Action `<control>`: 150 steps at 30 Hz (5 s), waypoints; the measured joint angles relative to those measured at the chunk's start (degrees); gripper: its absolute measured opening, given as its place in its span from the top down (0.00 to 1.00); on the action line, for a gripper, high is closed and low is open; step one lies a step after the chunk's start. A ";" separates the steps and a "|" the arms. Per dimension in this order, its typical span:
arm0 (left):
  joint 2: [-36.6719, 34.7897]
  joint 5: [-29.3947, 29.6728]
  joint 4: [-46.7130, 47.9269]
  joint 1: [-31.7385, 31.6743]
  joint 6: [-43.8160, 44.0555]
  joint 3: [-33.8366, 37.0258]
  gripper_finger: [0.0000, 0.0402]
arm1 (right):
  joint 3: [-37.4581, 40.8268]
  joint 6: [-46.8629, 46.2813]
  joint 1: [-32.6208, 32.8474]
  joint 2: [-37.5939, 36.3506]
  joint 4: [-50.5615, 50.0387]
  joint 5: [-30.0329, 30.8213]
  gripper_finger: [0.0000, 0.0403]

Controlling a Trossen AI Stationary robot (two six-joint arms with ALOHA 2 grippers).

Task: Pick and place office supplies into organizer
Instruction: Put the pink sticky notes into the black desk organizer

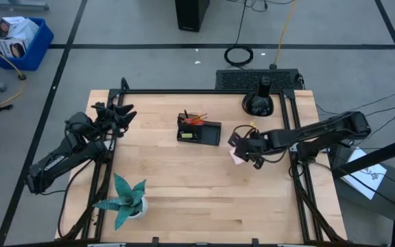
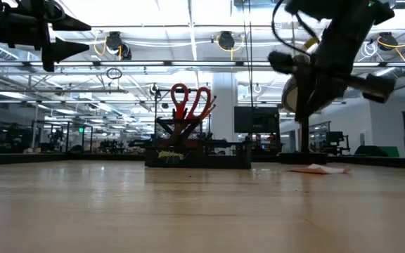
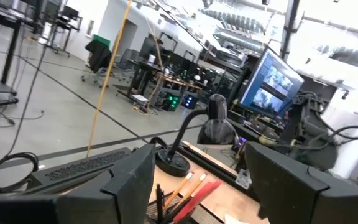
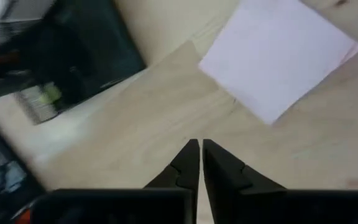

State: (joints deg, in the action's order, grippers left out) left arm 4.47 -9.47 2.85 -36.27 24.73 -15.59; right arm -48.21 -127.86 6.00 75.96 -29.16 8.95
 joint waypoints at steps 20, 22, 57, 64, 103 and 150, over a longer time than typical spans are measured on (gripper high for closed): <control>0.00 0.91 0.00 -0.02 -0.57 0.00 0.36 | -0.02 13.69 -1.09 -8.73 2.03 10.40 0.75; 0.00 0.91 0.00 -0.02 -0.53 0.00 0.36 | -0.02 20.66 -1.51 -9.73 2.63 9.17 0.69; 0.02 0.98 0.02 0.00 -0.50 0.00 0.36 | -14.51 56.66 -9.86 10.75 -28.33 -5.40 0.01; 0.00 1.01 0.00 0.01 -0.50 0.00 0.36 | -14.53 61.75 -9.66 15.12 -24.76 -6.35 0.01; 0.00 1.04 0.00 -0.02 -0.51 0.00 0.36 | -5.79 54.47 -5.51 21.75 -11.03 -5.88 0.05; 0.02 1.06 0.00 -0.02 -0.50 0.00 0.36 | -8.50 48.04 -5.66 17.16 -5.73 -2.66 0.29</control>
State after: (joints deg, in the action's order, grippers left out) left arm 4.49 -8.40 2.85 -36.29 24.23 -15.59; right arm -56.71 -79.82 0.34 93.12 -34.89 6.29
